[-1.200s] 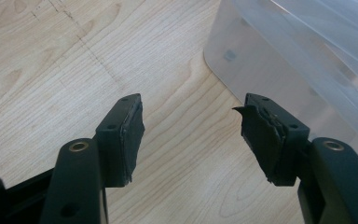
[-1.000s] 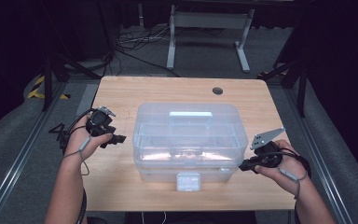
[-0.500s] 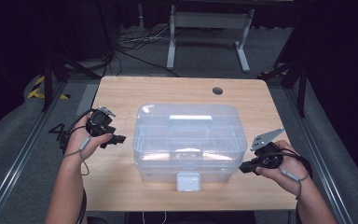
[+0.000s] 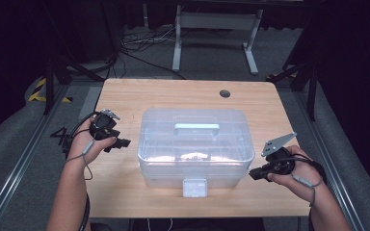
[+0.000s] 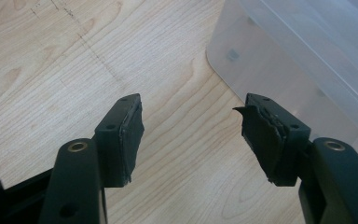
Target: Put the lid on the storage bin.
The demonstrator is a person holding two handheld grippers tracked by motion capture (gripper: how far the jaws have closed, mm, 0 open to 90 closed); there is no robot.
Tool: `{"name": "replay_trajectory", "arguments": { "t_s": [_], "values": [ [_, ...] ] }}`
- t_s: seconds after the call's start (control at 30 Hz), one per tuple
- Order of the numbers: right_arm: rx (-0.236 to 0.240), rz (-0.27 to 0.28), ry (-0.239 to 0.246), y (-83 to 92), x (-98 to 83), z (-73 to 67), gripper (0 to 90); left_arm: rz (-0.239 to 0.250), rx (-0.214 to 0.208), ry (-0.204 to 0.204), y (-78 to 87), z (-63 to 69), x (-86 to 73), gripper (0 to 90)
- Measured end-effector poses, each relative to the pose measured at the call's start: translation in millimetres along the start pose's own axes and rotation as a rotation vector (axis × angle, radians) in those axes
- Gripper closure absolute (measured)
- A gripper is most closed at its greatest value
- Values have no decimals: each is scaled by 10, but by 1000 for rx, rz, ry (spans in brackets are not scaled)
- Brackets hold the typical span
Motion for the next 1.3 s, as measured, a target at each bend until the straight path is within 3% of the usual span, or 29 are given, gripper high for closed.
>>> {"name": "replay_trajectory", "arguments": {
  "t_s": [0.37, 0.67, 0.77, 0.83, 0.93, 1.0, 1.03, 1.17, 1.3],
  "values": [
    [-21, 89, 14, 205, 45, 19, 856, -5, 9, 7, 19, -2, -56, 389],
    [-71, 241, 23, 479, 201, 136, 842, 6, 42, 33, 115, -11, -236, 387],
    [-86, 311, 35, 558, 295, 173, 840, 12, 56, 33, 95, 18, -263, 386],
    [-91, 329, 35, 578, 319, 187, 837, 15, 59, 30, 88, 29, -267, 385],
    [-121, 392, 31, 635, 384, 267, 822, 26, 58, 37, 87, 55, -285, 382],
    [-157, 453, 13, 678, 414, 402, 814, 23, 62, 46, 92, 60, -324, 380],
    [-157, 453, 13, 678, 414, 402, 814, 23, 62, 46, 92, 60, -324, 379],
    [-200, 494, -35, 682, 388, 659, 770, 21, 64, 66, 108, 44, -399, 378],
    [-254, 501, -66, 658, 340, 887, 729, 28, 71, 74, 130, 23, -438, 376]
  ]
}}
Point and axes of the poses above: each handheld gripper's, and its own axes: y roughly backward along the jaws, x roughly out of its top, z roughly to its right, the point moved 7 cm from there along -y, roughly forward along the jaws, and after that the axes turned 9 degrees about x, right-handed, at the moved point
